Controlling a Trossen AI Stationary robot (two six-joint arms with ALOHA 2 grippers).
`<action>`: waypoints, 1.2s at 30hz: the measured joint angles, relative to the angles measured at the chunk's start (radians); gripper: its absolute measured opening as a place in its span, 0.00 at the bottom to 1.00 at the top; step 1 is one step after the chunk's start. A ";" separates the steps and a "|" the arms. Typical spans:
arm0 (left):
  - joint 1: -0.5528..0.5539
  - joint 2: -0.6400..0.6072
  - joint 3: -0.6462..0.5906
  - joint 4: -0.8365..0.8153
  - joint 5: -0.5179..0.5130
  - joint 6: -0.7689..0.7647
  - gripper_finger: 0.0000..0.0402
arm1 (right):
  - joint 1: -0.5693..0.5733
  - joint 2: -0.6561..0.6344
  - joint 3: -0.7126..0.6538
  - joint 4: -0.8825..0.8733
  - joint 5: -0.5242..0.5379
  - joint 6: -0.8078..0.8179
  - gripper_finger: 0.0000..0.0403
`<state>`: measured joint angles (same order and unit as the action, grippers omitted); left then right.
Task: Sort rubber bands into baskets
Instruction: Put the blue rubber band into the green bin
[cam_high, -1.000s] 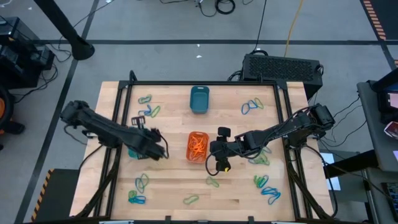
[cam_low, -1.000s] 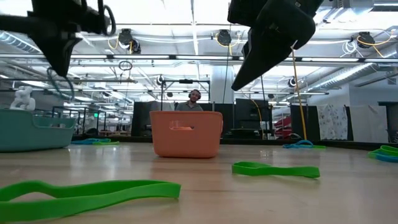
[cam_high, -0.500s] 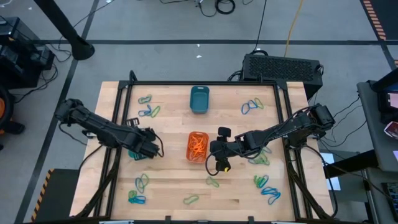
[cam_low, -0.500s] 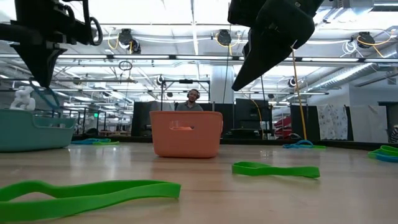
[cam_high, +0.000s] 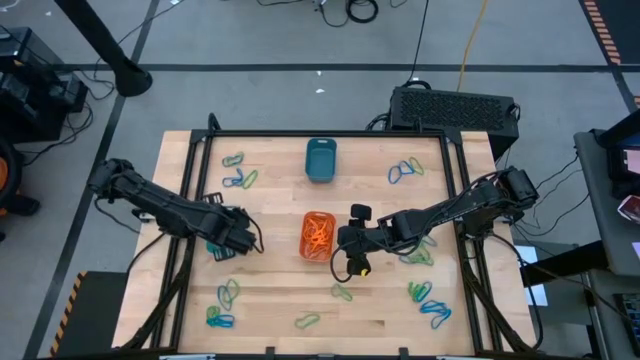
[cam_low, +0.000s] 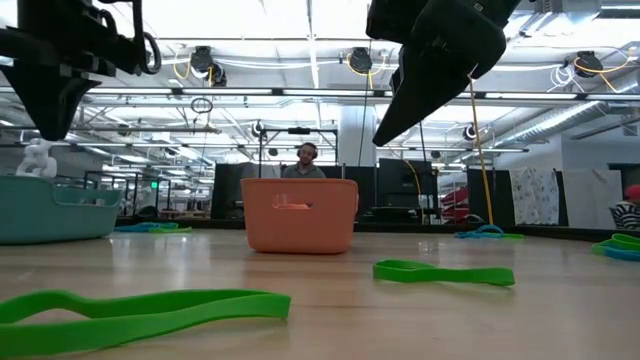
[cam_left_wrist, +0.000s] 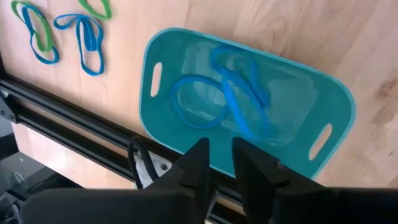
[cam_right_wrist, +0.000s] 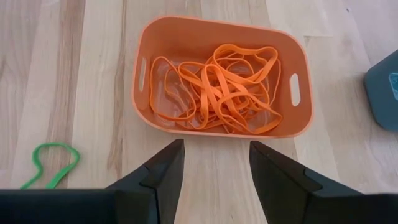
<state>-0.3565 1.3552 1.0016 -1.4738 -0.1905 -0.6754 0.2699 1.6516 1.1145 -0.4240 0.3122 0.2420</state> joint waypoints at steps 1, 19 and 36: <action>0.000 0.000 0.000 0.000 0.000 0.000 0.21 | 0.000 0.000 0.000 0.000 0.000 0.000 0.43; 0.152 -0.009 0.024 0.024 -0.213 0.060 0.31 | -0.005 0.000 0.000 0.079 0.001 -0.046 0.43; 1.026 0.047 0.006 0.394 0.012 0.409 0.31 | -0.015 0.000 0.000 -0.101 0.001 -0.053 0.43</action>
<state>0.6700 1.4017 1.0074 -1.0796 -0.1785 -0.2665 0.2552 1.6516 1.1145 -0.5246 0.3134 0.1886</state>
